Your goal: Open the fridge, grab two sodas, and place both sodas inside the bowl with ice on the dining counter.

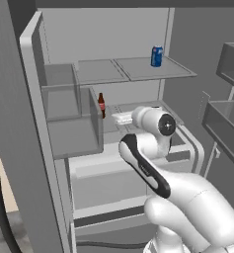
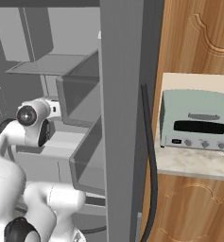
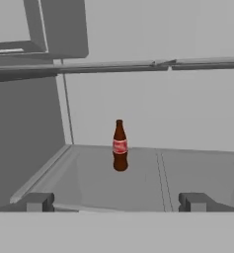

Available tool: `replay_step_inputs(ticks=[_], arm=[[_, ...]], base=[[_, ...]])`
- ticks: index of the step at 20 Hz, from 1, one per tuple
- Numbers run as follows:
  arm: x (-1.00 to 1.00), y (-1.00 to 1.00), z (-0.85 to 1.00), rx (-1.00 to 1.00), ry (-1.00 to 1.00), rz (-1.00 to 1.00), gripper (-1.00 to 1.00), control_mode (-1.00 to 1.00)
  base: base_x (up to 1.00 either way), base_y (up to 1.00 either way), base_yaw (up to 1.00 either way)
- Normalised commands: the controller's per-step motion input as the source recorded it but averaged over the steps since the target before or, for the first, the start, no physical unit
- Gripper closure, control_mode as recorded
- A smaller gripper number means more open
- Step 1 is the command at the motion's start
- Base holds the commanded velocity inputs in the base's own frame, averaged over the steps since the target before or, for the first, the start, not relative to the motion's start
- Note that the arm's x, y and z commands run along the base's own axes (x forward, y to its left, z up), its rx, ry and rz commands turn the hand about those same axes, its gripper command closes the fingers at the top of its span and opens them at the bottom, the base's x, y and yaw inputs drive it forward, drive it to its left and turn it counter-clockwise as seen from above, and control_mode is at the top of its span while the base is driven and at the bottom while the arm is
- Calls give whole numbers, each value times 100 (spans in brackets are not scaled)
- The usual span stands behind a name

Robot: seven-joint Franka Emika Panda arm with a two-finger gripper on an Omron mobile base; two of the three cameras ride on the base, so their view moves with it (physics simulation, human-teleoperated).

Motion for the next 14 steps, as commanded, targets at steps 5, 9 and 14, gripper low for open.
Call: replay_step_inputs(ticks=[5, 9, 14], arm=[[47, 0, -5, 0, 0, 0, -100, -100], [47, 4, -1, 0, 0, 0, -100, -100], [42, 14, -8, 0, 0, 0, -100, -100]], base=[[0, 0, 0], [0, 0, 0], [0, 0, 0]])
